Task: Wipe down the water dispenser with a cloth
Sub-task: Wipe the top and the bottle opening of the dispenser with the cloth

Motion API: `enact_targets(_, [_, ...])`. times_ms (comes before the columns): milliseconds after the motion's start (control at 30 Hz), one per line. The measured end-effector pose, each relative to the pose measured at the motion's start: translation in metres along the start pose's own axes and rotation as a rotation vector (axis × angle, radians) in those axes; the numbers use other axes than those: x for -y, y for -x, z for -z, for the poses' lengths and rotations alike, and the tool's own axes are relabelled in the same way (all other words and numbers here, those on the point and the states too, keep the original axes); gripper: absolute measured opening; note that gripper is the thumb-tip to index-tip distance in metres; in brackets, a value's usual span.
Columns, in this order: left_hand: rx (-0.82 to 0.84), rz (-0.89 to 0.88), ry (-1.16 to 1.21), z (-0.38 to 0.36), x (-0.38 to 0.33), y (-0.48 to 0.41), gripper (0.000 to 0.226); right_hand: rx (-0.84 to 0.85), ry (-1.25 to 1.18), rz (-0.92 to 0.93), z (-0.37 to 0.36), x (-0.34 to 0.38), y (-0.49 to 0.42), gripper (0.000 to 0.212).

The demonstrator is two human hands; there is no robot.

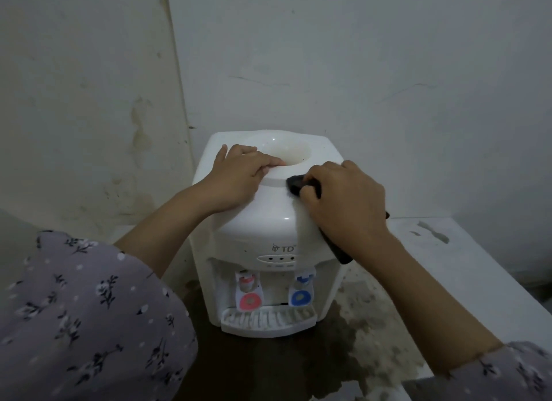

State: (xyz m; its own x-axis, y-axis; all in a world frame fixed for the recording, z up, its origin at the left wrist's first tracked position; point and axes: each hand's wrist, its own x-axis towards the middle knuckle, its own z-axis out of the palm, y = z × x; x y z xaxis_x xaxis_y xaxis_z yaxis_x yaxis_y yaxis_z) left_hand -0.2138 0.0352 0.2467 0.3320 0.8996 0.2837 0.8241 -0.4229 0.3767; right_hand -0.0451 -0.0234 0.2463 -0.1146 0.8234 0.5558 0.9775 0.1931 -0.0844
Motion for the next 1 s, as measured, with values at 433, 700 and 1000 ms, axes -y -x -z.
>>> enact_targets(433, [0.022, 0.007, -0.045, 0.001, -0.001, -0.003, 0.043, -0.068, -0.195, -0.079, -0.017, -0.034, 0.002, 0.019])
enact_targets(700, [0.010, 0.049, -0.020, -0.003, -0.015, -0.009, 0.039, -0.030, -0.422, 0.091, -0.001, -0.039, -0.003, 0.028])
enact_targets(1000, [-0.049, 0.067, -0.105, -0.007, -0.022, -0.019, 0.027, -0.165, -0.310, 0.279, -0.021, -0.036, 0.007, 0.024])
